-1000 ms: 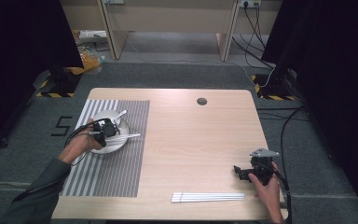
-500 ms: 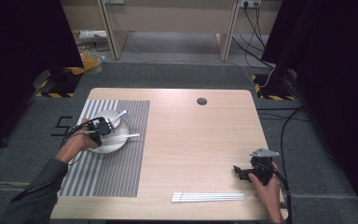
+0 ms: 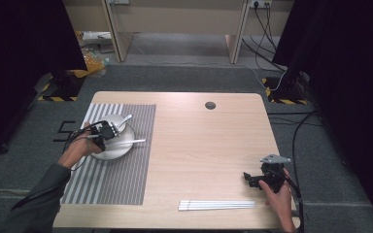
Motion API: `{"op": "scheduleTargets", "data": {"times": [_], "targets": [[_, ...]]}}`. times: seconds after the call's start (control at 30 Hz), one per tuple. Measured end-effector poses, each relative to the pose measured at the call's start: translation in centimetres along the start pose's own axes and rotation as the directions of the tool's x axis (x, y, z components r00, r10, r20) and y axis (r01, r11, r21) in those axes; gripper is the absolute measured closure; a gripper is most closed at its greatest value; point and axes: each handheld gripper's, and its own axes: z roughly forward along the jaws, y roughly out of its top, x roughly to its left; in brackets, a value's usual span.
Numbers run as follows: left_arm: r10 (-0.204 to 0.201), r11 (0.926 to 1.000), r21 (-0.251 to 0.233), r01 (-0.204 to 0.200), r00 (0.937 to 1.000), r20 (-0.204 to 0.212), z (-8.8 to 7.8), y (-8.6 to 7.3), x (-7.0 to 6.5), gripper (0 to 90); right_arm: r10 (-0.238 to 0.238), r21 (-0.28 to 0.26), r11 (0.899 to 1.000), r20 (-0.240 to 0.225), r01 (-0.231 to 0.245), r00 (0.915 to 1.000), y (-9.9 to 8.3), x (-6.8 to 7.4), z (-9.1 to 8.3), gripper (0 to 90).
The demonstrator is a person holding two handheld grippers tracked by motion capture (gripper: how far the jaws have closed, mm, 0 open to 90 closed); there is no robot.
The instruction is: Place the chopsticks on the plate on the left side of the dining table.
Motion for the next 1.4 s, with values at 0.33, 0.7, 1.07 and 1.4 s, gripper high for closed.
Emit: {"op": "scheduleTargets", "data": {"times": [0.33,0.7,1.07,1.4], "targets": [[-0.003,0.9998,-0.020,0.003,1.0000,0.003,-0.6,-0.3,-0.2,61.5,0.002,0.001,1.000,-0.001,-0.002,1.0000,0.0,0.0,0.0,0.3],[0.032,0.9955,-0.091,-0.028,0.9987,0.040,-2.4,-0.2,-1.9,60.6,0.000,0.000,1.000,0.000,0.000,1.0000,0.0,0.0,0.0,0.3],[0.070,0.9868,-0.150,-0.061,0.9960,0.056,-2.9,0.8,-3.9,60.0,0.000,0.000,1.000,0.000,0.000,1.0000,0.0,0.0,0.0,0.3],[0.096,0.9728,-0.218,-0.078,0.9924,0.077,-3.8,1.8,-5.4,58.7,0.000,0.000,1.000,0.000,0.000,1.0000,0.0,0.0,0.0,0.3]]}}
